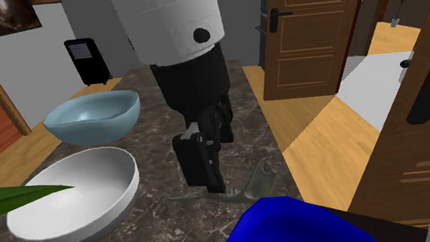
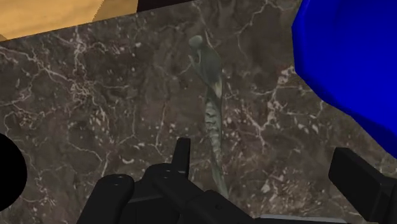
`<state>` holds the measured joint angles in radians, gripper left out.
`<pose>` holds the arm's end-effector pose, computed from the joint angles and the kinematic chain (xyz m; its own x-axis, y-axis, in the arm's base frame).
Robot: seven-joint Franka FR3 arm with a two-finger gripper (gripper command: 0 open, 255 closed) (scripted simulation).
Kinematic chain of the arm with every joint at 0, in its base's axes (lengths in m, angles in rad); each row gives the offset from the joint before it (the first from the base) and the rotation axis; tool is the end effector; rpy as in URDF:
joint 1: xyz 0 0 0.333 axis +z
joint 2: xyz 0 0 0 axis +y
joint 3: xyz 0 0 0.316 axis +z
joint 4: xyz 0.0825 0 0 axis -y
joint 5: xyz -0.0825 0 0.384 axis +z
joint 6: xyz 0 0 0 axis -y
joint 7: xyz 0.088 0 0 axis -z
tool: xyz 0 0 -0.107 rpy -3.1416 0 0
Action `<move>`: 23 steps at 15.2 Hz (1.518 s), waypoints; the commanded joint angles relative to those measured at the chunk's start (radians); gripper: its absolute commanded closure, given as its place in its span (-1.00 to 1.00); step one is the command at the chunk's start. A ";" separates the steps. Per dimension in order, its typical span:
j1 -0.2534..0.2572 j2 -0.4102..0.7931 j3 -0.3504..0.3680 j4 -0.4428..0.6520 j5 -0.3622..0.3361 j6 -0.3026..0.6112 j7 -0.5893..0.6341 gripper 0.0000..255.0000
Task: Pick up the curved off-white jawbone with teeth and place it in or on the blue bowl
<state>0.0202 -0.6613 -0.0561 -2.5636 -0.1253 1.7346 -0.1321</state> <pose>0.3297 -0.0239 0.4658 0.9750 0.1336 -0.1777 0.1465 -0.9873 0.0610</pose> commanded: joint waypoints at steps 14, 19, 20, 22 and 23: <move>-0.019 0.230 -0.048 -0.137 -0.078 0.357 -0.046 -1.00; -0.019 0.230 -0.048 -0.137 -0.078 0.357 -0.046 -1.00; -0.019 0.230 -0.048 -0.137 -0.078 0.357 -0.046 -1.00; -0.019 0.230 -0.048 -0.137 -0.078 0.357 -0.046 1.00; -0.019 0.230 -0.048 -0.137 -0.078 0.357 -0.046 1.00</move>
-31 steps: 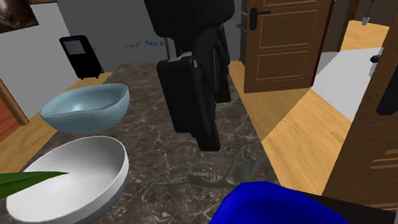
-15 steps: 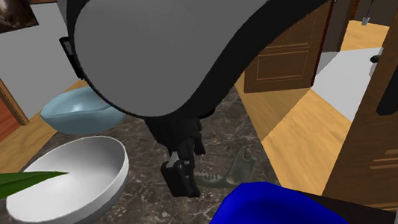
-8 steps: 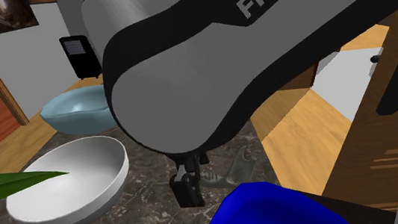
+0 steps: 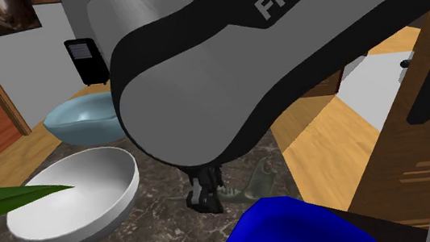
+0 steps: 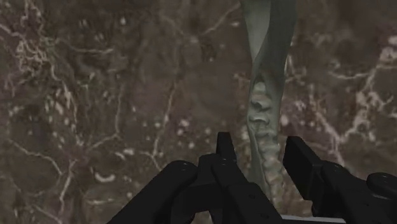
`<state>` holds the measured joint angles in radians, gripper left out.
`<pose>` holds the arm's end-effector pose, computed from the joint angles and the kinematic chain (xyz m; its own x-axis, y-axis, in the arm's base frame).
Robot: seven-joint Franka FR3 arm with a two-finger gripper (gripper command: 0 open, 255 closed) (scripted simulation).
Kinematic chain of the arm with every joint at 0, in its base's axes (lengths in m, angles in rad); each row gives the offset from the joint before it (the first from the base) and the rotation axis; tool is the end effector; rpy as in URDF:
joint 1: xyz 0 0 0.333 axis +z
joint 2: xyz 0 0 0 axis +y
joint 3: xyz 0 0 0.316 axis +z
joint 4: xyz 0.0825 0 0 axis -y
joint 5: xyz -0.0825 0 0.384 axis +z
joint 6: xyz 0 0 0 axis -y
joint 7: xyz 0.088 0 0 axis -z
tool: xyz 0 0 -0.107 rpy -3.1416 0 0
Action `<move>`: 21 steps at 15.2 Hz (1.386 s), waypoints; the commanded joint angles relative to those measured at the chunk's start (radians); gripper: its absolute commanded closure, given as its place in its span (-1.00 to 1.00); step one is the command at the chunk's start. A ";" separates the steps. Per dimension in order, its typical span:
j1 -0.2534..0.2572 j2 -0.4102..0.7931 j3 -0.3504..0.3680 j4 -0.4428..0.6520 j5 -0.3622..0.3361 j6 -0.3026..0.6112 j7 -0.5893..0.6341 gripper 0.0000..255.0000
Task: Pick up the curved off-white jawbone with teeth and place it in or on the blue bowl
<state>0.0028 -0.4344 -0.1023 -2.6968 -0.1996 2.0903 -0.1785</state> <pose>0.3569 -0.0429 0.3521 0.9618 0.1937 -0.1932 0.2117 -0.9743 0.0771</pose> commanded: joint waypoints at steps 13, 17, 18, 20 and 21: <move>0.000 -0.041 0.003 0.035 0.005 -0.081 -0.010 1.00; 0.001 -0.070 0.006 0.069 0.010 -0.144 -0.017 1.00; 0.002 -0.076 0.007 0.078 0.011 -0.160 -0.019 1.00; 0.002 -0.088 0.009 0.097 0.014 -0.190 -0.022 1.00; 0.003 -0.094 0.010 0.107 0.015 -0.206 -0.024 1.00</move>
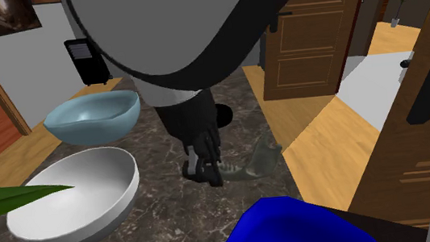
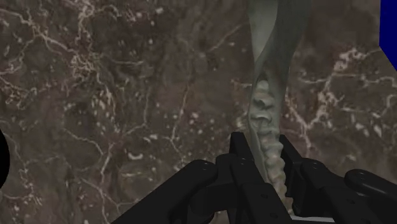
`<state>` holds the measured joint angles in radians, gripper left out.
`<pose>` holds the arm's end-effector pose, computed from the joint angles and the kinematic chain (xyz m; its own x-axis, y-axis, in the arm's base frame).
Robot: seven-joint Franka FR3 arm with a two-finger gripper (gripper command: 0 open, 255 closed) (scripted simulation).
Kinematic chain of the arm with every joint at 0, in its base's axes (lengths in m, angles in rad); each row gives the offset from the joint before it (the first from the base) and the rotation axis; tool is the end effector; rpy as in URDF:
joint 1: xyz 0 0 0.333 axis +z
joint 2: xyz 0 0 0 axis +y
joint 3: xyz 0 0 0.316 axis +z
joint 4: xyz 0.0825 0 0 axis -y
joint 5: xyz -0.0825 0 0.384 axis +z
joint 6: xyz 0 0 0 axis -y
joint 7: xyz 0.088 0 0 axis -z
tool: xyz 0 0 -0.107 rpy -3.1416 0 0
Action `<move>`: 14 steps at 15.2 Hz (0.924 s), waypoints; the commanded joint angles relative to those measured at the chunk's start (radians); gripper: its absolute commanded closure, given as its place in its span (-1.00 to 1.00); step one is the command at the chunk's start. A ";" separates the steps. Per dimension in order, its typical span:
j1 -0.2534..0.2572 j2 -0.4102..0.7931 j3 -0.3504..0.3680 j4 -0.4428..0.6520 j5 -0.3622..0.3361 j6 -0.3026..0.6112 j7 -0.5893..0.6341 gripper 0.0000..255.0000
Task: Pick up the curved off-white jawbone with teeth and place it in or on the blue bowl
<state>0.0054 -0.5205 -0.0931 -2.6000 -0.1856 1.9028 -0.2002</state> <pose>0.3563 -0.0440 0.4121 0.9610 0.1920 -0.1989 0.2107 -0.9745 0.0774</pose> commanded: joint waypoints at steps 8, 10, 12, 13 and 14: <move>0.002 -0.041 0.008 0.095 0.010 -0.135 -0.015 1.00; 0.003 -0.046 0.010 0.118 0.012 -0.164 -0.019 1.00; 0.003 -0.050 0.011 0.142 0.013 -0.191 -0.022 1.00; 0.003 -0.052 0.012 0.154 0.014 -0.205 -0.023 1.00; 0.003 -0.054 0.013 0.166 0.015 -0.219 -0.025 1.00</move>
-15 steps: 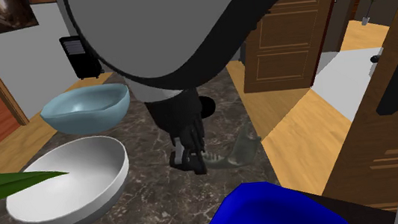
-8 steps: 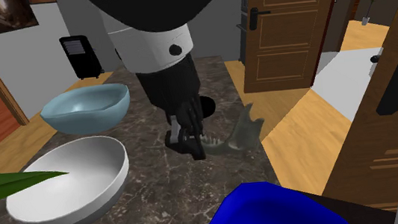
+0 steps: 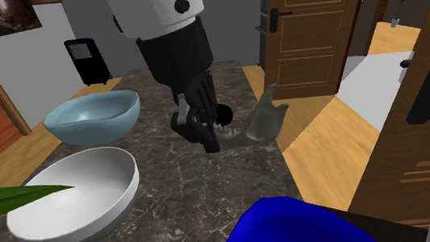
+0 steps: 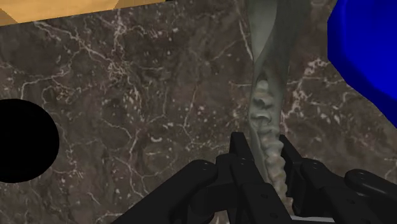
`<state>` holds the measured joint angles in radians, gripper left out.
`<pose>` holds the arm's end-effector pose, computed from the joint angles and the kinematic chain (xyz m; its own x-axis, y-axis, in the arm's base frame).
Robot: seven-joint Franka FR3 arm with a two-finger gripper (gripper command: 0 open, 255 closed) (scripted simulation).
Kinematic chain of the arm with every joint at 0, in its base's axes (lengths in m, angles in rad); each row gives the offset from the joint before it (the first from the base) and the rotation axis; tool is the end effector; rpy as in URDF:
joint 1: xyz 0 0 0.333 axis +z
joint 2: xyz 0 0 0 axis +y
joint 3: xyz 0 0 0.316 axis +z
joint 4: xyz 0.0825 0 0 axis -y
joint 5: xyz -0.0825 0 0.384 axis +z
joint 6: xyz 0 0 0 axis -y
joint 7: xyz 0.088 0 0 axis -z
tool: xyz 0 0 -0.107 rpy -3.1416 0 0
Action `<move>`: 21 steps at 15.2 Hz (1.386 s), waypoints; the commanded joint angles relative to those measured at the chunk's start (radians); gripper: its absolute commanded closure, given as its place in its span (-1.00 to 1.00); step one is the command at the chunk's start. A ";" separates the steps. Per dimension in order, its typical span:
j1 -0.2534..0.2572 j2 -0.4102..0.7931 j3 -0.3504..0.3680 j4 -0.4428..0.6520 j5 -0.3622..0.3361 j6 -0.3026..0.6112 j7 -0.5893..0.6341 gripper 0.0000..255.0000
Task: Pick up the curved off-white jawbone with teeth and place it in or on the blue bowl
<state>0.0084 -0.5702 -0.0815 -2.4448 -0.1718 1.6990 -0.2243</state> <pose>0.3565 -0.0445 0.4866 0.9610 0.1919 -0.1990 0.2106 -0.9745 0.0773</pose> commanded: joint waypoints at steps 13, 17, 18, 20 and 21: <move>0.061 -0.200 0.119 -0.084 0.099 -0.132 0.120 1.00; 0.108 -0.296 0.194 -0.155 0.175 -0.162 0.200 1.00; 0.121 -0.318 0.214 -0.170 0.197 -0.170 0.221 1.00; 0.149 -0.359 0.256 -0.197 0.242 -0.185 0.264 1.00; 0.163 -0.377 0.276 -0.207 0.265 -0.192 0.285 1.00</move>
<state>0.1578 -0.9319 0.1736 -2.6443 0.0694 1.5145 0.0381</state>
